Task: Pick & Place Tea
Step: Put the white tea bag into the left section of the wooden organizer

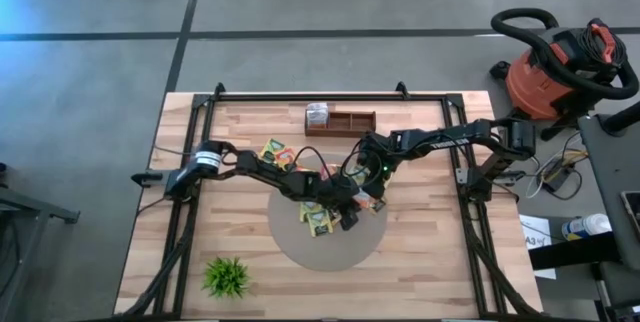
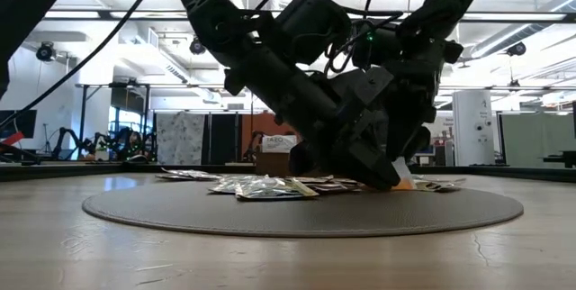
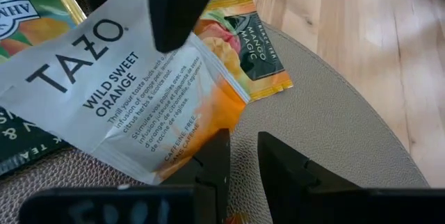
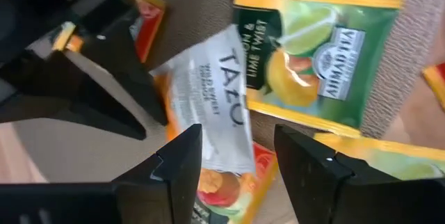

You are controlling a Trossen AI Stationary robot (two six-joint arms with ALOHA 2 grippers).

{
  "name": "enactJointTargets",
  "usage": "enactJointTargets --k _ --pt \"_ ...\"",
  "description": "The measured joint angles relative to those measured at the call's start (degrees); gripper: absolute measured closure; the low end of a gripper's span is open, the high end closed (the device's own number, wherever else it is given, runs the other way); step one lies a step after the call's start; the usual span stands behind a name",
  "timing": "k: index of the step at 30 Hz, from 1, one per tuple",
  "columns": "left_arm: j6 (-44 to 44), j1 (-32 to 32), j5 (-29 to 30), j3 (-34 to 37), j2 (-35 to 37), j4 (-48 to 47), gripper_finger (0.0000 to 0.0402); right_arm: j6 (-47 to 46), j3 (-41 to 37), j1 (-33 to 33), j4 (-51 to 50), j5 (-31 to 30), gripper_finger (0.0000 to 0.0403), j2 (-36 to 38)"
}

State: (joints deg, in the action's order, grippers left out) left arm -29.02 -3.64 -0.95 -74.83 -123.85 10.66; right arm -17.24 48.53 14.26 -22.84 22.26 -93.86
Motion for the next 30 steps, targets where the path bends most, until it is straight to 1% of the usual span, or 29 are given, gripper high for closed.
enactJointTargets --k 3,6,10,17,18,21,23,26,30 --pt "0.0 0.1 0.3 0.0 -0.1 0.2 0.0324 1.2 0.0 0.0 0.7 1.7 0.0230 0.0" --pt "0.1 0.4 0.8 0.1 -0.2 1.2 0.0324 1.8 0.0 0.0 0.8 2.3 0.0248 0.0" --pt "0.1 0.7 1.1 0.1 -0.2 1.8 0.0324 2.7 0.0 0.0 0.8 2.9 0.0289 0.0" --pt "0.9 0.8 2.1 0.2 0.9 1.1 0.0324 5.4 0.0 0.0 0.4 3.2 0.0379 1.6" --pt "0.9 0.8 2.3 0.3 1.5 0.2 0.0324 6.1 0.2 0.0 0.0 3.0 0.0387 2.4" --pt "0.9 0.6 3.1 0.4 4.6 -1.3 0.0324 8.0 2.6 0.0 -1.7 0.1 0.0392 5.0" --pt "0.7 0.4 5.2 0.4 7.8 -3.1 0.0324 9.9 5.2 0.4 -3.5 -3.2 0.0394 6.7" --pt "0.7 0.1 11.1 0.3 13.0 -9.0 0.0324 14.4 10.4 1.6 -5.7 -7.8 0.0394 7.7" --pt "0.7 -1.1 20.3 0.3 21.3 -18.6 0.0324 18.7 18.4 5.0 -6.7 -9.4 0.0394 5.5"
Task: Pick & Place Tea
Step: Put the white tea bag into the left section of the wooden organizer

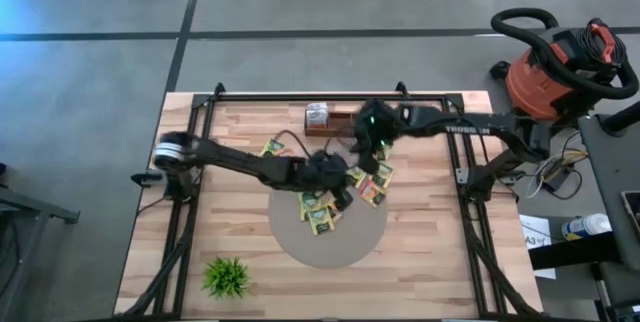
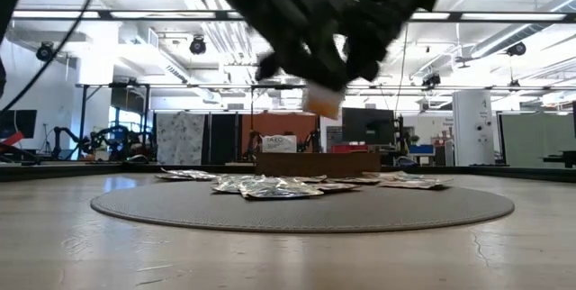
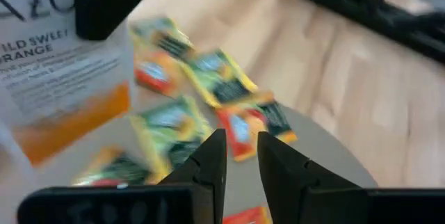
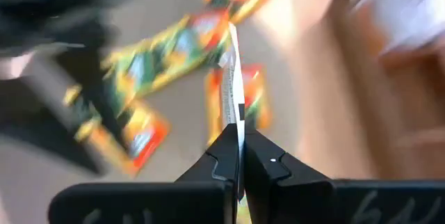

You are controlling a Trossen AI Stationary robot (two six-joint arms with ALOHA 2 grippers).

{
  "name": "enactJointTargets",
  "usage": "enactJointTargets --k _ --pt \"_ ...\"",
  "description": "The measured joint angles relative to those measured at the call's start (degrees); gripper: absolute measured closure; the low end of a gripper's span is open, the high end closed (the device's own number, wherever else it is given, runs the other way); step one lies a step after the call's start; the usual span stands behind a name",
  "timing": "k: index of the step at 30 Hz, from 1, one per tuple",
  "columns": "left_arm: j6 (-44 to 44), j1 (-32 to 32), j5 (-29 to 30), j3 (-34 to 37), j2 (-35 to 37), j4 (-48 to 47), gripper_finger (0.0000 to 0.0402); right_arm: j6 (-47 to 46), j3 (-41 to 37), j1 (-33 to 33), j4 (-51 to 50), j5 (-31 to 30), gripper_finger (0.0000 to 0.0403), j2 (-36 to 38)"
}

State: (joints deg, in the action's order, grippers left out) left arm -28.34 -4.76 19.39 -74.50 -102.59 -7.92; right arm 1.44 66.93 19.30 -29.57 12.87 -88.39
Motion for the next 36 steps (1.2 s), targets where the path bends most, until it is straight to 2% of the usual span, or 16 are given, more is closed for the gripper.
enactJointTargets --k 5,13,19,27,36 --pt "-4.1 -2.7 10.5 1.7 10.1 -10.9 0.0324 4.2 10.3 3.8 -1.0 -0.7 0.0394 -7.7" --pt "-16.1 -6.1 17.3 12.6 24.1 -15.7 0.0324 11.4 26.7 5.4 -6.0 -3.3 0.0394 -22.7" --pt "-22.7 -8.0 19.4 22.1 33.4 -15.2 0.0324 17.2 37.4 5.4 -12.0 -9.5 0.0394 -31.9" --pt "-22.8 -8.2 20.5 31.8 44.2 -15.1 0.0324 18.7 48.4 6.8 -20.5 -13.3 0.0394 -40.2" --pt "-20.0 -8.0 22.5 38.7 53.2 -13.7 0.0324 17.8 51.1 7.5 -24.4 -12.9 0.0394 -42.0"
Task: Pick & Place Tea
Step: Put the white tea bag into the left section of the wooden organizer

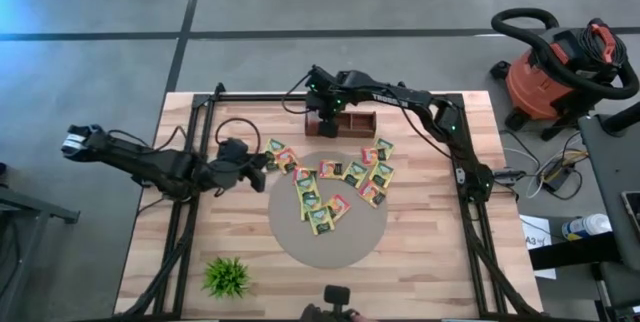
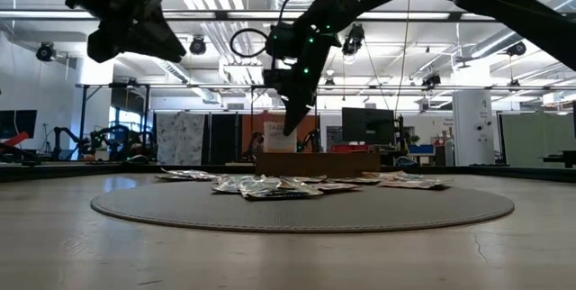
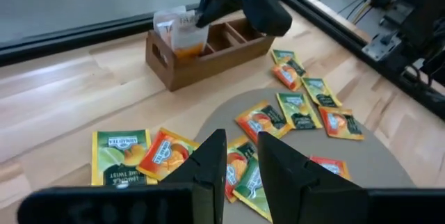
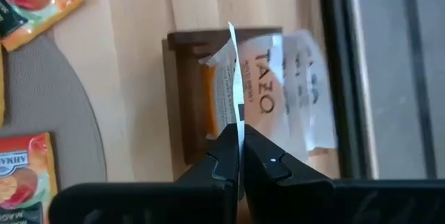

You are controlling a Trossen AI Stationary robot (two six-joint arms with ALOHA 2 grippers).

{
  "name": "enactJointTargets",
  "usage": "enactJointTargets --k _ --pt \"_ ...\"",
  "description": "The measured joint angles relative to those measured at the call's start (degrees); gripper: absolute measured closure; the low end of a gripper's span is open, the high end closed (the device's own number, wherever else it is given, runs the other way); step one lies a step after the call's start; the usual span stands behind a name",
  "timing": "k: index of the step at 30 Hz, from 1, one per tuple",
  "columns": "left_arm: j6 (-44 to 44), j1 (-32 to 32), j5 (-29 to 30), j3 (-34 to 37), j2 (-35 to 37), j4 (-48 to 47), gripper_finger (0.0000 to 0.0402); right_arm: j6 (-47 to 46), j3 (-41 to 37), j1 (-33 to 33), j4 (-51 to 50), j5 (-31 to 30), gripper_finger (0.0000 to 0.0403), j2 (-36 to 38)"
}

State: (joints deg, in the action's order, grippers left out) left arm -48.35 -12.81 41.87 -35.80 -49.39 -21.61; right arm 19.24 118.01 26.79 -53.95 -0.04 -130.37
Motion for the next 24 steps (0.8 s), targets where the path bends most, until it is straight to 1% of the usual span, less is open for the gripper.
enactJointTargets --k 2,8,16,19,24 --pt "0.5 0.0 0.2 0.9 0.9 0.2 0.0324 0.0 -0.3 0.1 -0.1 1.3 0.0394 -0.2" --pt "1.7 0.1 0.5 2.2 1.8 0.6 0.0324 -1.9 -0.5 -0.1 -1.3 1.7 0.0394 -1.9" --pt "1.5 0.1 0.5 2.4 1.7 0.9 0.0324 -2.3 -0.4 -0.3 -1.3 1.8 0.0392 -1.9" --pt "1.2 0.1 0.5 2.4 1.7 1.1 0.0324 -2.4 -0.4 -0.4 -1.4 1.8 0.0374 -1.9" --pt "-0.2 0.1 0.4 2.4 1.7 1.1 0.0324 -4.7 -0.4 -0.4 -1.4 1.8 0.0313 -1.9"
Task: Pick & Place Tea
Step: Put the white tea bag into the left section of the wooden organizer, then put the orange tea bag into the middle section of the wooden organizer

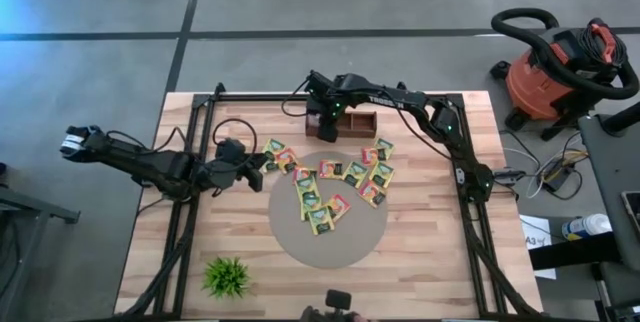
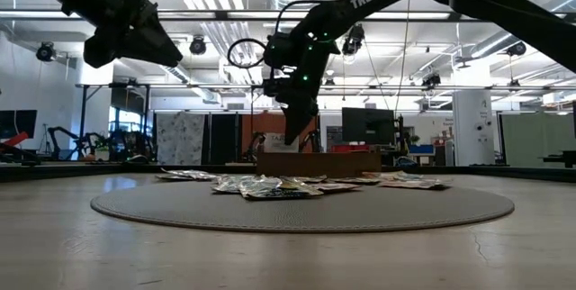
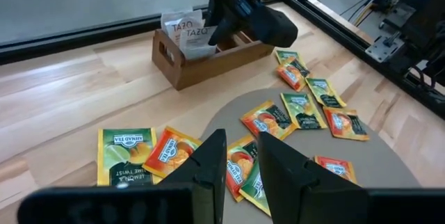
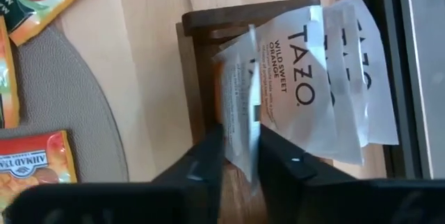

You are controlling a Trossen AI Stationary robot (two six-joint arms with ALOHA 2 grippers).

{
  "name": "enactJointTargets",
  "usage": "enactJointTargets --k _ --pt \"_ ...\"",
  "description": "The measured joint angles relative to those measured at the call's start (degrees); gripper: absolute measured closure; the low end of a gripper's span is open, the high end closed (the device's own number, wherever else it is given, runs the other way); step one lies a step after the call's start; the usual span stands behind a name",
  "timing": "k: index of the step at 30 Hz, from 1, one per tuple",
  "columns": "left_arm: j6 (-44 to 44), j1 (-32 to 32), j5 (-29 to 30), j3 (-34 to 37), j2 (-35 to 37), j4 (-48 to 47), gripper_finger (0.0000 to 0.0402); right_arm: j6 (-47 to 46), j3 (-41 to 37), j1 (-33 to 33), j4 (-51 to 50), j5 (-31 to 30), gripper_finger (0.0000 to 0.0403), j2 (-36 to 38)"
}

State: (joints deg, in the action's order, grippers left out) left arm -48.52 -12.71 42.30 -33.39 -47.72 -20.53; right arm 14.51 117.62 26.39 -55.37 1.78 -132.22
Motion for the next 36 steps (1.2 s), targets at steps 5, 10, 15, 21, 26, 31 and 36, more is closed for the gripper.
enactJointTargets --k 5,10,15,21,26,31,36 --pt "-0.8 0.0 -0.2 -0.2 0.0 0.7 0.0324 -0.1 0.0 -0.2 -0.2 -0.1 0.0260 1.1" --pt "-1.0 0.0 -0.4 -0.1 -0.1 2.2 0.0324 0.5 0.0 -0.2 -0.1 -0.3 0.0239 3.8" --pt "-1.0 0.0 -0.5 -0.1 -0.1 2.9 0.0324 0.5 0.0 -0.1 -1.7 -0.5 0.0237 7.1" --pt "-1.0 0.0 -0.3 0.0 -0.2 3.6 0.0324 0.7 -1.7 0.0 -7.7 -0.2 0.0248 8.2" --pt "-1.2 0.0 -0.2 0.0 -1.8 6.6 0.0324 -1.6 -9.9 -0.2 -2.0 7.1 0.0262 13.8" --pt "-1.2 0.0 -0.7 0.0 -4.6 10.1 0.0324 -7.5 -27.4 -0.8 15.0 7.6 0.0280 26.3" --pt "-1.2 0.0 -1.3 0.0 -7.3 12.0 0.0324 -13.2 -42.7 -0.9 21.1 4.2 0.0286 38.9"
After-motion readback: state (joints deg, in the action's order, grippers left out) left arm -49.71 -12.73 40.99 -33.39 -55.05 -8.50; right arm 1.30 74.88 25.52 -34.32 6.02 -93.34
